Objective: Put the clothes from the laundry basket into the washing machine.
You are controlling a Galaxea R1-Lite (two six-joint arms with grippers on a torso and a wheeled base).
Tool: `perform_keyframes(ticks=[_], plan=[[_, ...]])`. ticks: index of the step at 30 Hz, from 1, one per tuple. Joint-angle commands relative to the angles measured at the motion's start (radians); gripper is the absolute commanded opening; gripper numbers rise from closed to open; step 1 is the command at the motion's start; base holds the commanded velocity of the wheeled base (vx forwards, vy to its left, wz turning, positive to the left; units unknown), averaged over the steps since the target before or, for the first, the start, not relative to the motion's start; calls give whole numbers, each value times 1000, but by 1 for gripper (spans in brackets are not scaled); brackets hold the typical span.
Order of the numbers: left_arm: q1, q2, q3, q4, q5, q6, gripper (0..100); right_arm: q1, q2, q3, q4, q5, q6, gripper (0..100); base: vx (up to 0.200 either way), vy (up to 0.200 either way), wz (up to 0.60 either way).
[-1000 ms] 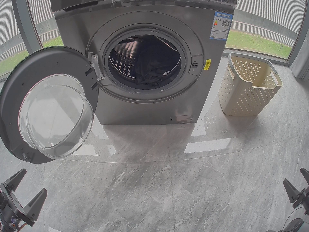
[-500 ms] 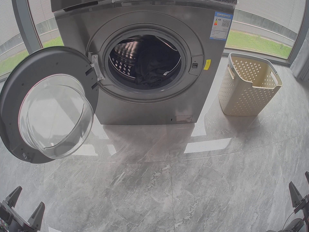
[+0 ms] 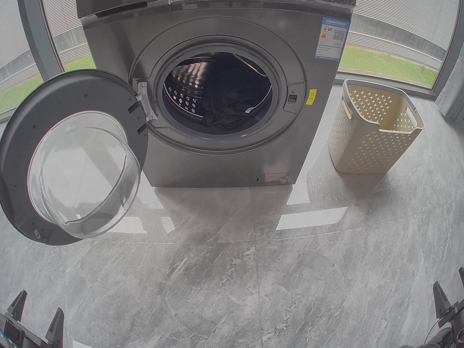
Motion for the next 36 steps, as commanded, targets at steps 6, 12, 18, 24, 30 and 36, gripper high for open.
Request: perform_keyframes(ticks=[6,12,18,24,30,36], plan=[[10,-33,16,-25,-5,10,100,-145,-85,16,6,-90,-27,100,0,167,0],[10,-33,16,-25,-7,7,100,-118,-97,18,9,111,-49,100,0,200,0],[8,-33,16,-27,-2,-3,100,-118,-97,16,74,154,-12,100,0,200,0],[8,-33,16,-27,-2,-6,100,-116,-97,18,65,186,-35,100,0,200,0],[8,-33,16,-27,-4,-6,100,-116,-99,18,65,188,-36,100,0,200,0],[8,-33,15,-27,-5,-12,100,-116,-99,18,65,188,-33,100,0,133,0]])
